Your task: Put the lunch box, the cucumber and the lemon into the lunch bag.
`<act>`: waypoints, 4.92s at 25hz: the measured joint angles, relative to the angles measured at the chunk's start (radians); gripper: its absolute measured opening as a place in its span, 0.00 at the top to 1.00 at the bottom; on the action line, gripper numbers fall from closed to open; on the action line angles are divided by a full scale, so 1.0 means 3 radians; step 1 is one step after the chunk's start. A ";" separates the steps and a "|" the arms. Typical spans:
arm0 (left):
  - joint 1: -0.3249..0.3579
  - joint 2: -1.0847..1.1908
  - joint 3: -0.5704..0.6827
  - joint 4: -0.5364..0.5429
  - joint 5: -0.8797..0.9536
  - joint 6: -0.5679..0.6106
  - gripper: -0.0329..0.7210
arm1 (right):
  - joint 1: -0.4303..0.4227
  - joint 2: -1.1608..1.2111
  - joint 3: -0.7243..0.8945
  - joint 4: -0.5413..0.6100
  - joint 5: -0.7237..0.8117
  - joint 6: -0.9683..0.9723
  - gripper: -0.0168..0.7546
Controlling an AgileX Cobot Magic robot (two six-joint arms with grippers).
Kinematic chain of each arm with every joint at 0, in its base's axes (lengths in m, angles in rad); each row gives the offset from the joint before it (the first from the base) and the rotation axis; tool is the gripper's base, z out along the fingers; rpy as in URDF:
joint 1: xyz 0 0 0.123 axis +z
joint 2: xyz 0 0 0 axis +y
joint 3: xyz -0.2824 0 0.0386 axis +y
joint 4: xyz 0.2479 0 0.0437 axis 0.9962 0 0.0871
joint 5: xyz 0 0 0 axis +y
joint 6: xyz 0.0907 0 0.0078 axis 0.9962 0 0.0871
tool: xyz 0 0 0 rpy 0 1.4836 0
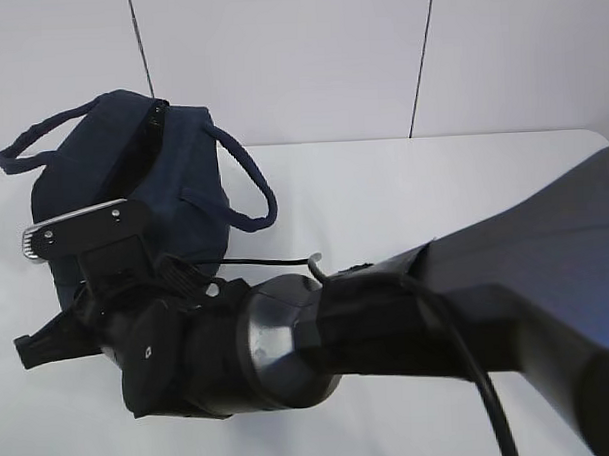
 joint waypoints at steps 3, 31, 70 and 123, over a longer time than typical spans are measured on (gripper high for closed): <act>0.0000 0.0000 0.0000 0.0000 0.0000 0.0000 0.65 | 0.0000 0.0000 0.0000 0.0122 0.0000 -0.0136 1.00; 0.0000 0.0524 0.0113 -0.0263 -0.0206 0.0588 0.65 | 0.0000 -0.0419 0.0000 0.1422 -0.0085 -0.1834 1.00; -0.0269 0.0344 0.0926 -0.0584 -0.1744 0.1256 0.68 | 0.0000 -0.0679 0.0066 0.1396 -0.0334 -0.2000 1.00; -0.0269 0.0641 0.1070 -0.2175 -0.2338 0.3122 0.96 | -0.0153 -0.0760 -0.0154 0.1383 -0.0521 -0.1881 1.00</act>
